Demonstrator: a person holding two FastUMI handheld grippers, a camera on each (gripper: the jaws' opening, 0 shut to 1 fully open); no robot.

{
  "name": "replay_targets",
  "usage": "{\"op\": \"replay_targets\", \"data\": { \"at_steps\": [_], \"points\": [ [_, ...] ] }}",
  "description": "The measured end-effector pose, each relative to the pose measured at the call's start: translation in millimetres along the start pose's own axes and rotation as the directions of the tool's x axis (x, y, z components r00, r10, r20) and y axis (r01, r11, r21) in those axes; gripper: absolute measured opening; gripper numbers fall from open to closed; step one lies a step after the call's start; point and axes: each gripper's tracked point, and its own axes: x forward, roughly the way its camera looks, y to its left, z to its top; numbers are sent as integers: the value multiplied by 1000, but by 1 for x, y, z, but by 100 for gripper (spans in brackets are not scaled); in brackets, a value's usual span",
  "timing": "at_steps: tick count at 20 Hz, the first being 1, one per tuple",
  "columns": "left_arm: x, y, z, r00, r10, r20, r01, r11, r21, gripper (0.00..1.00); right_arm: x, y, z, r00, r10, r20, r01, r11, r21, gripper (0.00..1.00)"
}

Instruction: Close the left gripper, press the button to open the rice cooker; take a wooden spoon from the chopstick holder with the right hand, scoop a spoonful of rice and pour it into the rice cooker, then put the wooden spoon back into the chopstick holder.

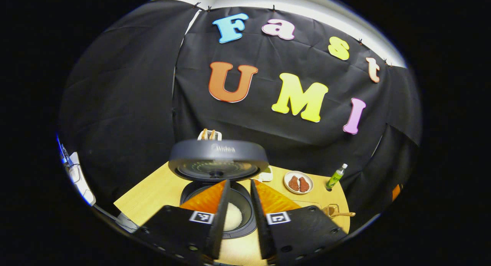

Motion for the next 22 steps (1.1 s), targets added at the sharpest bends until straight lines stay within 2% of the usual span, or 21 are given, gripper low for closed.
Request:
{"op": "replay_targets", "data": {
  "at_steps": [3,4,12,22],
  "points": [
    [-17,0,17,995,25,97,-32,997,70,98,-3,6,-10,1000,28,-10,-28,999,-16,100],
    [-24,-6,18,992,11,123,-21,996,84,95,-5,3,-15,1000,23,-22,-23,999,-24,100],
    [-77,-37,30,951,-53,304,3,987,164,94,-18,-2,-44,998,8,-69,-10,1000,-29,100],
    [-89,-87,14,934,-162,317,109,978,177,95,9,-39,-144,980,-40,-197,48,998,35,100]
  ]
}}
